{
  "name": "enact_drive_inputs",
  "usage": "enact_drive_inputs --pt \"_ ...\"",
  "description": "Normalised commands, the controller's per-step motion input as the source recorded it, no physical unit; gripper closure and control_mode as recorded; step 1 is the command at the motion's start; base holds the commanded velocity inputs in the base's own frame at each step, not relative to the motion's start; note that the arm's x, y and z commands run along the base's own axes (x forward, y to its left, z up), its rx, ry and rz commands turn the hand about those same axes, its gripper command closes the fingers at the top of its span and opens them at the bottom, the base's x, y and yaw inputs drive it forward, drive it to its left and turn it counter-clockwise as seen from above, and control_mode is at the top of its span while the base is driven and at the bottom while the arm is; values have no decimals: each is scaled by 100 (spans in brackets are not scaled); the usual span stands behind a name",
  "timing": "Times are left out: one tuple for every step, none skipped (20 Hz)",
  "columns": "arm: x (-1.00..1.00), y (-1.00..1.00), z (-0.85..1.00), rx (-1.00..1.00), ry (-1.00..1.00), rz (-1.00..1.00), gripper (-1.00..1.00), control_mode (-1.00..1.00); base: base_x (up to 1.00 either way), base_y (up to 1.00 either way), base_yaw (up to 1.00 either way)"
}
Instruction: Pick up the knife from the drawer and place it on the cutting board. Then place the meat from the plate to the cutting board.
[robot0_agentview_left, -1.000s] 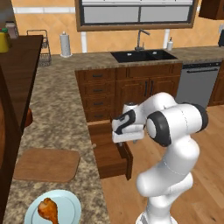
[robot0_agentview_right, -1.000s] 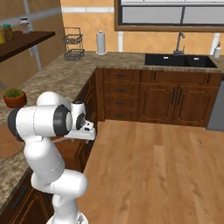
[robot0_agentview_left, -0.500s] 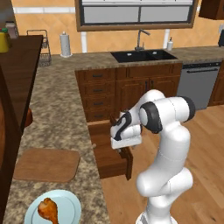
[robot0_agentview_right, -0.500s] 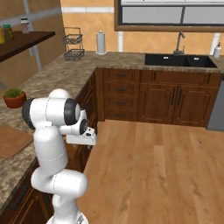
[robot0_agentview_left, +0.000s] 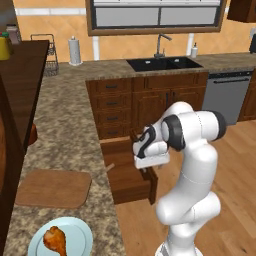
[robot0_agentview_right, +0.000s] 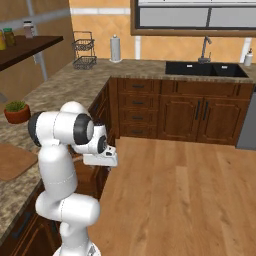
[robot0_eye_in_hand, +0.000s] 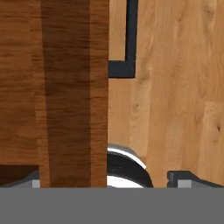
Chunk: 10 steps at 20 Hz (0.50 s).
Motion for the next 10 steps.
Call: enact_drive_inputs --pt "17 -100 0 -16 9 -9 -100 -100 0 0 0" --pt "28 -100 0 -16 13 -9 -100 -100 0 0 0" --pt "27 -100 1 -18 12 -10 -100 -100 0 0 0" --pt "34 -100 9 -17 15 -10 -100 -100 0 0 0" --pt "31 -100 12 -17 15 -11 -100 -100 0 0 0" --pt "29 -100 13 -17 15 -12 -100 -100 0 0 0" --pt "26 -100 10 -16 15 -13 -100 -100 0 0 0" --pt "20 -100 6 -15 15 -15 -100 -100 0 0 0" --pt "19 -100 2 -14 14 -15 -100 -100 0 0 0" --pt "17 -100 0 -13 14 -16 -100 -100 0 0 0"
